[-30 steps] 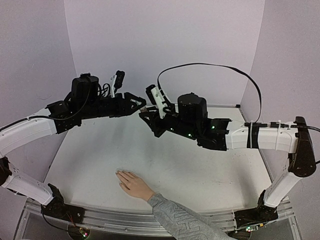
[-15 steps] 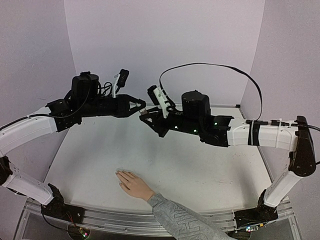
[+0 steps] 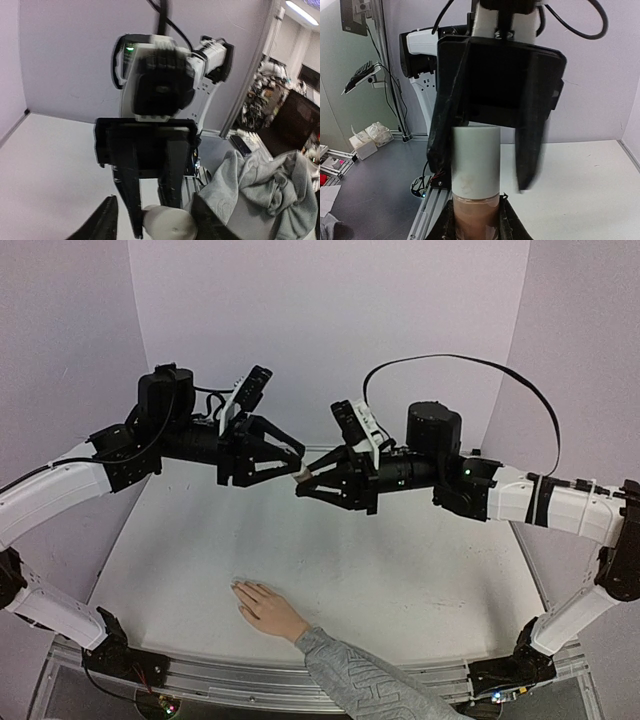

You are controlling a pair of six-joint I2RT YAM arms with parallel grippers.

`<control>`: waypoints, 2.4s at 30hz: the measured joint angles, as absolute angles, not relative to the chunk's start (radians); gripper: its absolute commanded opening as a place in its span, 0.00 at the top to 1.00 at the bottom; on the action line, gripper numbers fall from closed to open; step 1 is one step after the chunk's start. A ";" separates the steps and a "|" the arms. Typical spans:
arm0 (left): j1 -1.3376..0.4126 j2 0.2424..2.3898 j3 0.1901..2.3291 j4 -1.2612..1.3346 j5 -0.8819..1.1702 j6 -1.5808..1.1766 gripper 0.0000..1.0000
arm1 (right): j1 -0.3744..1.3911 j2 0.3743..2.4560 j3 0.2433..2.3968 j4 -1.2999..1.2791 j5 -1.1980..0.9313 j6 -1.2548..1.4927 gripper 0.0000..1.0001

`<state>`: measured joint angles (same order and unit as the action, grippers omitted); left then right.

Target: Paint the nails

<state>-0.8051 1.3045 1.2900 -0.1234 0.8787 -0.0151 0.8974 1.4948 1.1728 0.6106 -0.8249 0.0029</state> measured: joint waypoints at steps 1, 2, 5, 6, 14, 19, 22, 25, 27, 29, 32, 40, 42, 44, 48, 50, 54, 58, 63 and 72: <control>-0.804 1.305 1.290 -0.123 0.856 -0.031 0.23 | 0.902 1.494 1.166 0.616 -0.811 -0.006 1.00; -0.804 1.305 1.289 -0.123 0.829 -0.050 0.16 | 0.907 1.492 1.161 0.617 -0.795 -0.012 1.00; -0.798 1.293 1.279 -0.122 0.719 -0.105 0.03 | 0.922 1.492 1.145 0.614 -0.697 -0.035 1.00; -0.797 1.280 1.266 -0.123 0.667 -0.142 0.01 | 0.926 1.492 1.143 0.612 -0.657 -0.041 1.00; -0.794 1.220 1.236 -0.197 0.359 -0.385 0.04 | 0.940 1.525 1.155 0.617 -0.279 -0.052 1.00; -0.793 1.237 1.236 -0.221 0.300 -0.480 0.15 | 0.973 1.586 1.176 0.614 -0.099 -0.052 1.00; -0.793 1.259 1.235 -0.220 0.280 -0.511 0.26 | 0.999 1.605 1.183 0.611 -0.038 -0.054 1.00; -0.793 1.278 1.234 -0.218 0.264 -0.535 0.36 | 1.015 1.614 1.195 0.605 -0.001 -0.057 1.00; -0.793 1.287 1.234 -0.216 0.257 -0.548 0.41 | 1.024 1.618 1.203 0.604 0.017 -0.058 1.00; -0.793 1.297 1.234 -0.211 0.253 -0.556 0.46 | 1.030 1.619 1.208 0.604 0.029 -0.060 1.00; -0.793 1.307 1.234 -0.205 0.250 -0.570 0.51 | 1.036 1.621 1.213 0.605 0.044 -0.064 1.00; -0.793 1.316 1.234 -0.192 0.265 -0.580 0.72 | 1.038 1.623 1.216 0.600 0.062 -0.076 1.00; -0.793 1.321 1.234 -0.188 0.281 -0.576 0.77 | 1.038 1.625 1.216 0.598 0.064 -0.078 1.00; -0.793 1.329 1.234 -0.182 0.292 -0.578 0.81 | 1.038 1.627 1.217 0.596 0.067 -0.078 1.00; -0.785 1.348 1.236 -0.173 0.330 -0.570 0.93 | 1.034 1.627 1.217 0.578 0.070 -0.078 1.00; -0.778 1.355 1.236 -0.172 0.358 -0.546 0.99 | 1.029 1.627 1.215 0.570 0.056 -0.080 1.00; -0.763 1.359 1.236 -0.184 0.483 -0.430 1.00 | 0.964 1.599 1.179 0.569 -0.198 -0.086 1.00; -0.760 1.355 1.236 -0.203 0.684 -0.277 1.00 | 0.896 1.562 1.151 0.546 -0.540 -0.089 1.00; -0.757 1.344 1.236 -0.252 0.836 -0.176 1.00 | 0.879 1.560 1.151 0.534 -0.752 -0.071 1.00; -0.764 1.330 1.235 -0.252 0.781 -0.177 1.00 | 0.892 1.561 1.152 0.547 -0.707 -0.060 0.13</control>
<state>-0.7643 1.3300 1.2350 -0.2523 0.7811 -0.1768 0.8917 1.5612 1.1519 0.5472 -0.7071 -0.0605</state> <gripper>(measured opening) 0.232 0.472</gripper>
